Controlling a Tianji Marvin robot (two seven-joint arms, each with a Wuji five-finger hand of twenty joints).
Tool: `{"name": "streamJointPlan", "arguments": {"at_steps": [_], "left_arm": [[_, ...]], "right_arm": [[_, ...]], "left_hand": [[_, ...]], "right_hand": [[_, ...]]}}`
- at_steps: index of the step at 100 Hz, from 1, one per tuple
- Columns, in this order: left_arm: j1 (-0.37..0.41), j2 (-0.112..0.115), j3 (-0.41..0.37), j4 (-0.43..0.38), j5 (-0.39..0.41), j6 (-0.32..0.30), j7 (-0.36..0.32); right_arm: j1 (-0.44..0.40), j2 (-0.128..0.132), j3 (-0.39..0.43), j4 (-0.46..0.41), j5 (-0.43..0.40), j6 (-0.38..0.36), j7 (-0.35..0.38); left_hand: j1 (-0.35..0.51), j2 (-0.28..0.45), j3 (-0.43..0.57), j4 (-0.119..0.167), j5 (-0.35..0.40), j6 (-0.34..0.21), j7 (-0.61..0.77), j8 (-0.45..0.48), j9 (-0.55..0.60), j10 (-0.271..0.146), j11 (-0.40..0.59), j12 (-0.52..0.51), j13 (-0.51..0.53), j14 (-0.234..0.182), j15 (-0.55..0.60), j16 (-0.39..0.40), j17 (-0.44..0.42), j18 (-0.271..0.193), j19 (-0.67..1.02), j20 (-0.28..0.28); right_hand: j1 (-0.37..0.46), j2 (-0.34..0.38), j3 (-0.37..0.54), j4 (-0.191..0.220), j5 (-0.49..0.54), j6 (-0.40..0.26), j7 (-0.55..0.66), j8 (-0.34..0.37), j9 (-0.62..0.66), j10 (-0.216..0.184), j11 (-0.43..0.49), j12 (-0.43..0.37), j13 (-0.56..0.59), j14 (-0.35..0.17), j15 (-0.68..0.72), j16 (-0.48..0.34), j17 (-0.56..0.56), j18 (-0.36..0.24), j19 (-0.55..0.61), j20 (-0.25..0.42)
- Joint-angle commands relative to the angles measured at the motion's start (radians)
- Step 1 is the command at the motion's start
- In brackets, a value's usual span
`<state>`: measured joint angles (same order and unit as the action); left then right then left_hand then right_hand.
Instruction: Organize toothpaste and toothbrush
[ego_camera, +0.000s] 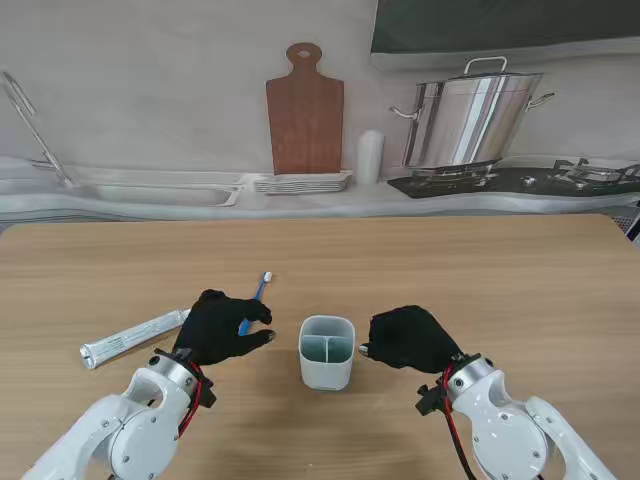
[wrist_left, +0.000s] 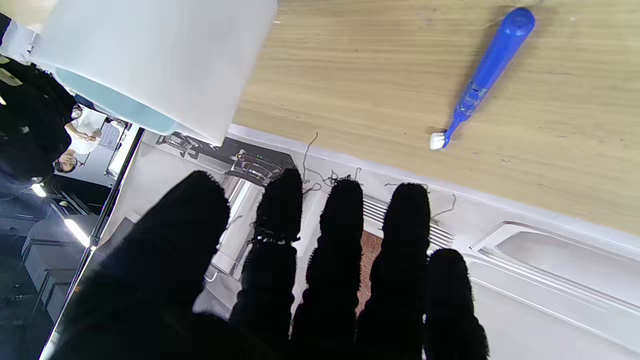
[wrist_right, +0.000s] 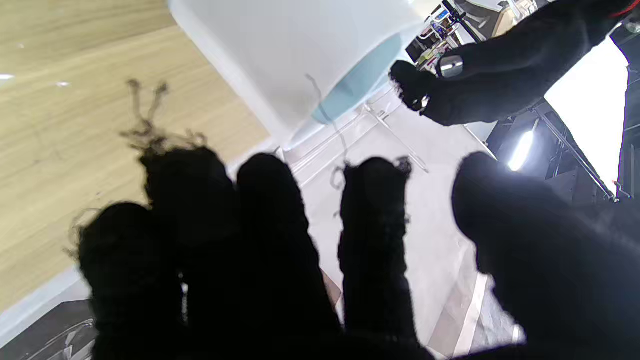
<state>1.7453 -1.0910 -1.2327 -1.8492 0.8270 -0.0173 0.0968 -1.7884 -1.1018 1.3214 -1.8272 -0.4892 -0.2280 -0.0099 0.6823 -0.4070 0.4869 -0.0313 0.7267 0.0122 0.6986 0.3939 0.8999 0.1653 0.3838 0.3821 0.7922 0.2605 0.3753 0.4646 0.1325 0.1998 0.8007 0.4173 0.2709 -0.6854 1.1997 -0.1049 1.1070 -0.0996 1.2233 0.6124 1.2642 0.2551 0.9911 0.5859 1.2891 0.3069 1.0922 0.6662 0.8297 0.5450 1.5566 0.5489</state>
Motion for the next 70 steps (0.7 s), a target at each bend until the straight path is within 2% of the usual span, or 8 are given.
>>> {"name": "streamJointPlan", "arguments": {"at_steps": [1,9,19,39,50,52,56,70], "left_arm": [[0.004,-0.004,0.0,-0.01,0.006,-0.003,-0.013],[0.003,-0.003,0.003,-0.009,0.016,0.0,-0.013],[0.004,-0.002,0.004,-0.01,0.029,0.005,-0.015],[0.008,-0.001,-0.01,-0.013,0.051,0.024,-0.014],[0.009,0.002,-0.026,-0.012,0.082,0.034,-0.017],[0.008,0.001,-0.027,-0.01,0.082,0.037,-0.015],[0.005,0.0,-0.03,-0.007,0.084,0.049,-0.011],[0.003,0.004,-0.053,-0.005,0.112,0.074,-0.033]], "right_arm": [[-0.011,-0.003,0.0,-0.003,-0.005,0.0,0.012],[-0.013,-0.003,0.001,-0.004,-0.006,0.001,0.011],[-0.015,-0.003,0.003,-0.005,-0.011,-0.004,0.008],[0.001,-0.003,-0.003,0.001,0.002,0.009,0.018],[0.006,-0.003,-0.008,0.005,0.002,0.012,0.019],[0.008,-0.003,-0.008,0.006,0.001,0.013,0.02],[0.01,-0.001,-0.008,0.006,0.002,0.015,0.028],[0.001,-0.003,-0.004,0.0,0.005,0.021,0.022]], "left_hand": [[-0.021,0.021,-0.019,0.035,0.004,-0.017,0.011,0.011,0.012,-0.003,0.013,-0.035,0.004,0.001,0.021,-0.006,0.013,0.026,0.009,-0.004],[-0.023,0.023,-0.032,0.036,0.003,-0.03,0.019,0.017,0.019,-0.012,0.014,-0.023,0.016,0.001,0.031,0.011,0.07,0.125,0.058,0.018],[-0.025,0.027,-0.044,0.04,-0.007,-0.035,0.013,0.019,0.01,-0.02,0.006,-0.017,0.013,-0.002,0.026,0.027,0.085,0.164,0.096,0.038],[-0.04,0.035,-0.05,0.048,-0.033,-0.034,-0.018,0.018,-0.025,-0.023,-0.015,-0.018,-0.026,-0.007,-0.01,0.032,0.069,0.193,0.097,0.041],[-0.07,0.067,-0.057,0.058,-0.069,-0.027,-0.055,0.015,-0.069,-0.03,-0.032,-0.02,-0.061,-0.014,-0.034,0.032,0.06,0.196,0.093,0.04],[-0.069,0.067,-0.058,0.062,-0.071,-0.024,-0.06,0.016,-0.075,-0.025,-0.034,-0.02,-0.066,-0.01,-0.038,0.033,0.058,0.197,0.092,0.04],[-0.07,0.053,-0.052,0.088,-0.073,-0.012,-0.085,0.026,-0.085,-0.015,-0.034,-0.018,-0.077,0.002,-0.045,0.042,0.053,0.203,0.093,0.042],[-0.075,0.044,-0.077,0.086,-0.148,-0.004,-0.144,0.019,-0.186,-0.007,-0.06,-0.03,-0.17,0.007,-0.088,0.024,0.027,0.187,0.064,0.029]], "right_hand": [[-0.039,0.012,-0.005,0.033,0.019,-0.005,-0.001,0.006,0.004,0.058,-0.004,-0.009,0.003,0.011,0.0,-0.013,-0.001,0.003,0.003,0.0],[-0.038,0.011,-0.005,0.033,0.018,-0.005,-0.001,0.005,0.004,0.059,-0.004,-0.01,0.003,0.012,0.0,-0.013,-0.001,0.003,0.003,0.0],[-0.041,0.012,-0.005,0.032,0.018,-0.007,-0.002,0.004,0.006,0.056,-0.005,-0.01,0.003,0.009,0.002,-0.012,-0.002,0.004,0.002,-0.001],[-0.039,0.012,-0.004,0.033,0.02,-0.003,-0.002,0.004,0.004,0.059,-0.005,-0.01,0.003,0.011,0.001,-0.012,-0.002,0.004,0.002,-0.001],[-0.039,0.011,-0.005,0.033,0.019,-0.004,-0.003,0.004,0.005,0.058,-0.004,-0.009,0.003,0.012,0.0,-0.012,-0.002,0.004,0.002,-0.001],[-0.04,0.012,-0.005,0.033,0.019,-0.004,-0.003,0.004,0.006,0.056,-0.004,-0.009,0.003,0.008,0.001,-0.012,-0.002,0.004,0.002,-0.001],[-0.041,0.016,-0.005,0.033,0.017,-0.005,-0.003,0.003,0.003,0.055,-0.005,-0.01,0.003,0.009,0.0,-0.013,-0.002,0.004,0.002,-0.001],[-0.039,0.014,-0.006,0.033,0.016,-0.004,-0.002,0.004,0.001,0.059,-0.003,-0.009,0.003,0.011,-0.002,-0.014,-0.008,0.009,-0.001,0.0]]}}
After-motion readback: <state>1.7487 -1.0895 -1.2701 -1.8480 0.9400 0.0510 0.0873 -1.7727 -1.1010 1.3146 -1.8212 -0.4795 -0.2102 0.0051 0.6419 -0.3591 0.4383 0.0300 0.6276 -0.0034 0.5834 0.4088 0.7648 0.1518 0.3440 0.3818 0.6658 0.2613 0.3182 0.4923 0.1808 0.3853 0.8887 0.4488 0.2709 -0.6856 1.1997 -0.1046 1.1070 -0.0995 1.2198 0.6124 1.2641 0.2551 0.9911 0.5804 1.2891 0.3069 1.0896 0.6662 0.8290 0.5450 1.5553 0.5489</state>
